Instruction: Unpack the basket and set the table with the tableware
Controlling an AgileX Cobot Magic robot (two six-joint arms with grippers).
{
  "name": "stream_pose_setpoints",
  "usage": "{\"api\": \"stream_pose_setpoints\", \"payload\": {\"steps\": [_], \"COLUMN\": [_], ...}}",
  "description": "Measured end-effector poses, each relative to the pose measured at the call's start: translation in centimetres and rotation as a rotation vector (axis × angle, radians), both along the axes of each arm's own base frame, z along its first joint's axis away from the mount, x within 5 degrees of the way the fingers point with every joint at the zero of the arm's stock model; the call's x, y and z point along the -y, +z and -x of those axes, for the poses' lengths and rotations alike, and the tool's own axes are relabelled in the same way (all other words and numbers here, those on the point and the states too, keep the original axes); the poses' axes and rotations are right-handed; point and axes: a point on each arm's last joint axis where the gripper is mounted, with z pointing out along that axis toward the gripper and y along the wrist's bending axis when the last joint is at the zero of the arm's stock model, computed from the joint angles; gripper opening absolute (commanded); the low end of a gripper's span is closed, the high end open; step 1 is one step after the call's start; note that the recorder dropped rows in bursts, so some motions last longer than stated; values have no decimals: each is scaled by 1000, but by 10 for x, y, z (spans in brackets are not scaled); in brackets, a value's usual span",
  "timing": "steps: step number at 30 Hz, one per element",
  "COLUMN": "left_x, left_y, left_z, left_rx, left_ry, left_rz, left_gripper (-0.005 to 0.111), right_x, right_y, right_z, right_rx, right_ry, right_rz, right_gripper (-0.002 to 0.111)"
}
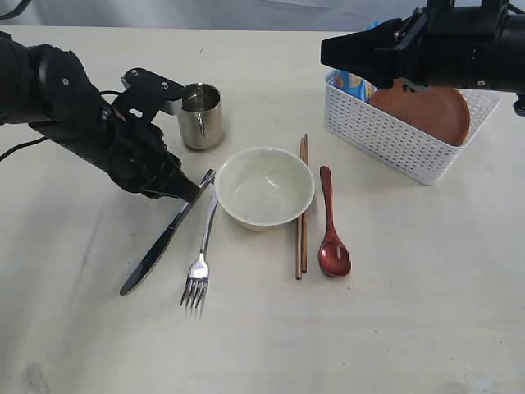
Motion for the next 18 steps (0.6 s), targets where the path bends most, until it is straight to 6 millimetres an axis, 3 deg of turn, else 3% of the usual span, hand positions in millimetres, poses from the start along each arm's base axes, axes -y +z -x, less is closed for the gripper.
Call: {"api": "stream_pose_setpoints", "payload": {"steps": [8, 13, 18], "left_x": [1, 13, 24], "left_y": [-3, -3, -3], "left_z": [0, 4, 9], "left_rx": [-3, 8, 9], "left_ry": [-5, -50, -92], "left_rz": [-6, -10, -11], "left_gripper": [31, 28, 0], "right_x": [0, 0, 0], "right_y": [0, 0, 0], "right_z": [0, 0, 0], "right_rx": [0, 0, 0], "right_ry": [0, 0, 0], "right_rz": [0, 0, 0], "right_gripper": [46, 46, 46]}}
